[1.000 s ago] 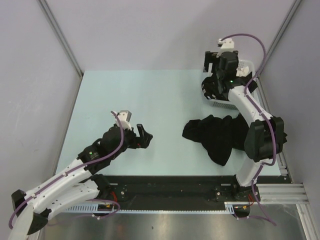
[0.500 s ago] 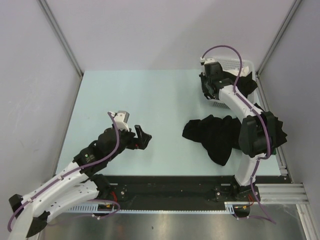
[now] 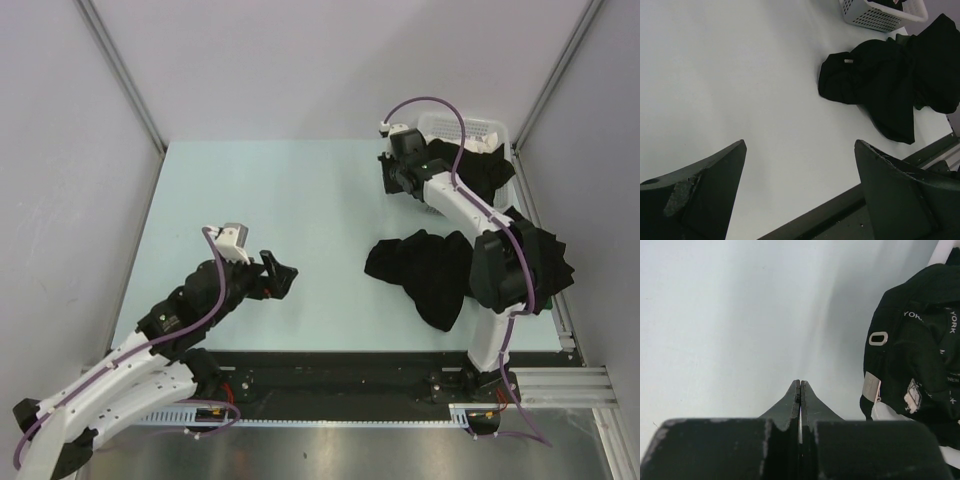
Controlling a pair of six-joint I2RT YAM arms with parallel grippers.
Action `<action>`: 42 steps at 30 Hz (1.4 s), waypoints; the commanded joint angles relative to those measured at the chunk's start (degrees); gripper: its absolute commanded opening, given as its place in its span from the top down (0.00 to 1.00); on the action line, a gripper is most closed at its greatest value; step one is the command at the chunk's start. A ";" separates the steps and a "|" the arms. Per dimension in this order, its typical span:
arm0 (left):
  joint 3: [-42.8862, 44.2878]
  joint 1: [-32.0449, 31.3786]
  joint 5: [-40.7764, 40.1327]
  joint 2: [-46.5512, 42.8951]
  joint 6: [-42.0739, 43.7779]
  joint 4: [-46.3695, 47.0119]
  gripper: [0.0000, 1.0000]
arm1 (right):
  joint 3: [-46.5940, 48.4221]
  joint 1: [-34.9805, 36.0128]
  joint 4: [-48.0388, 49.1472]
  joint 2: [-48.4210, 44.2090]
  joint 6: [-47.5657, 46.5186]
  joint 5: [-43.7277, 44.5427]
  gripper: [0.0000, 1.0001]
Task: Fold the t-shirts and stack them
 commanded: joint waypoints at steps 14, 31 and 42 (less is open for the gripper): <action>3.33 -0.50 -2.46 -0.55 -1.42 -0.93 0.06 | 0.35 -5.37 2.43 8.51 4.39 -2.20 1.00; 3.51 -0.85 -1.58 0.68 -0.71 -0.14 0.06 | -2.64 -9.58 3.39 5.18 5.53 4.48 1.00; 3.07 -0.85 -1.41 0.76 -0.71 0.74 0.06 | -3.52 -10.46 3.04 3.68 5.79 7.03 1.00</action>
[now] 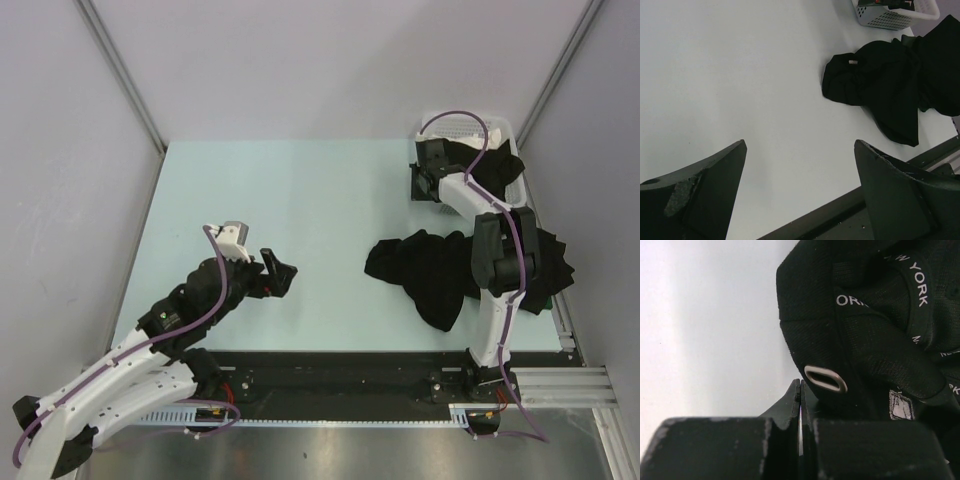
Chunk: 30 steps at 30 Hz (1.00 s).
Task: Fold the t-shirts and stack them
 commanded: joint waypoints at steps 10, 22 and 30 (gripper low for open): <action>1.60 -0.57 0.54 -0.40 -0.47 1.55 0.06 | -0.29 -1.24 0.51 -4.37 0.15 5.42 1.00; 1.43 -0.57 0.63 -0.48 -0.56 1.55 0.06 | -0.81 -2.03 0.51 -5.34 0.42 5.16 1.00; 1.43 -0.57 0.63 -0.66 -0.65 1.20 0.06 | -1.17 -2.65 0.42 -5.42 0.77 5.33 1.00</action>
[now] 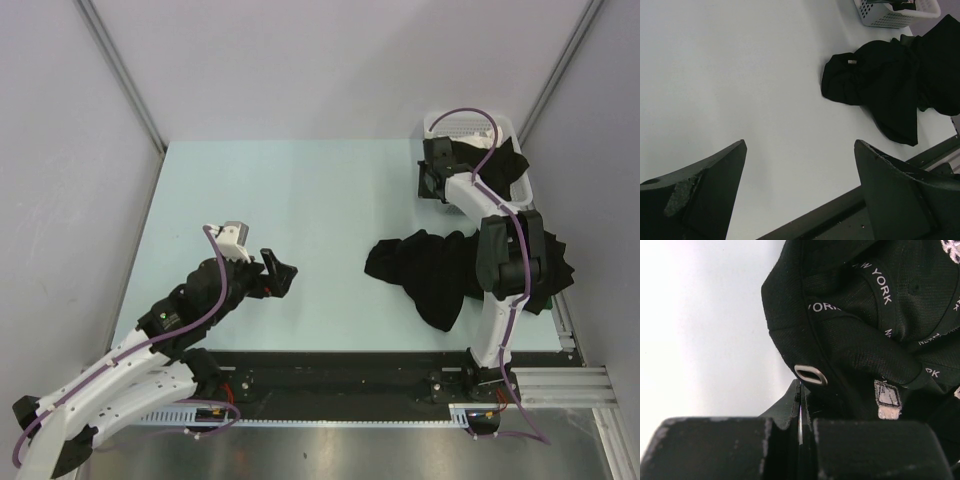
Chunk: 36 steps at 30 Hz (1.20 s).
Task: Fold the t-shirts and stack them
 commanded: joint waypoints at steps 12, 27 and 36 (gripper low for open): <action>0.81 -0.51 0.74 -0.05 -0.74 1.97 0.06 | -0.07 -1.19 0.99 -4.23 1.01 -0.79 0.84; -2.09 -0.51 4.95 13.74 -0.12 15.39 0.06 | 14.77 9.70 -6.21 -12.48 1.02 -2.65 0.45; 6.33 -3.14 11.36 38.59 2.86 28.77 0.07 | 12.07 20.96 -6.75 -29.96 -3.82 10.18 0.01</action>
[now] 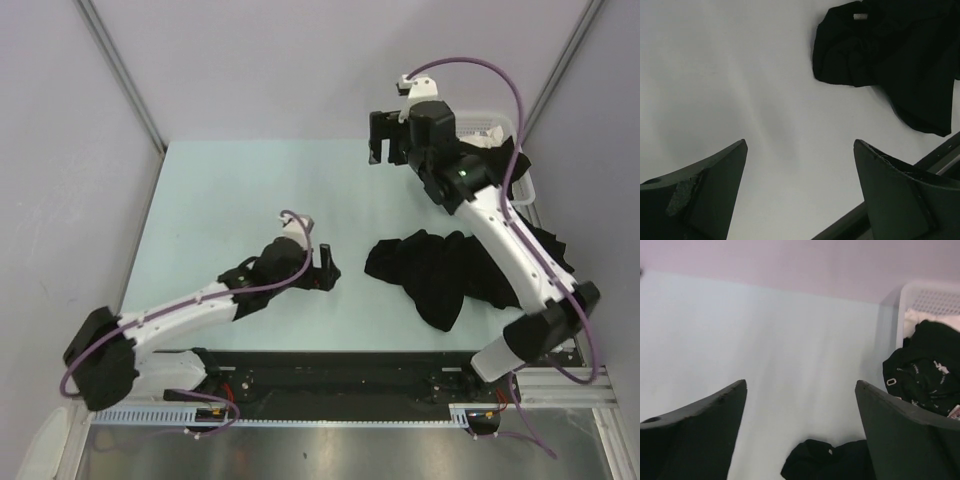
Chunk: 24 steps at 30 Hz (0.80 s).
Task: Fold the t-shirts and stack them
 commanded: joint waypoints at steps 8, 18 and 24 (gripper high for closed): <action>21.45 -5.80 7.04 25.35 4.71 8.53 0.08 | -6.55 3.61 -1.33 -18.22 -2.97 12.35 0.00; 31.04 -6.33 7.57 36.61 3.84 6.07 0.09 | -7.52 3.53 -4.58 -23.06 -5.52 12.53 0.00; 33.68 -6.33 4.84 40.12 3.48 3.18 0.09 | -7.43 3.53 -4.93 -24.82 -5.52 12.61 0.00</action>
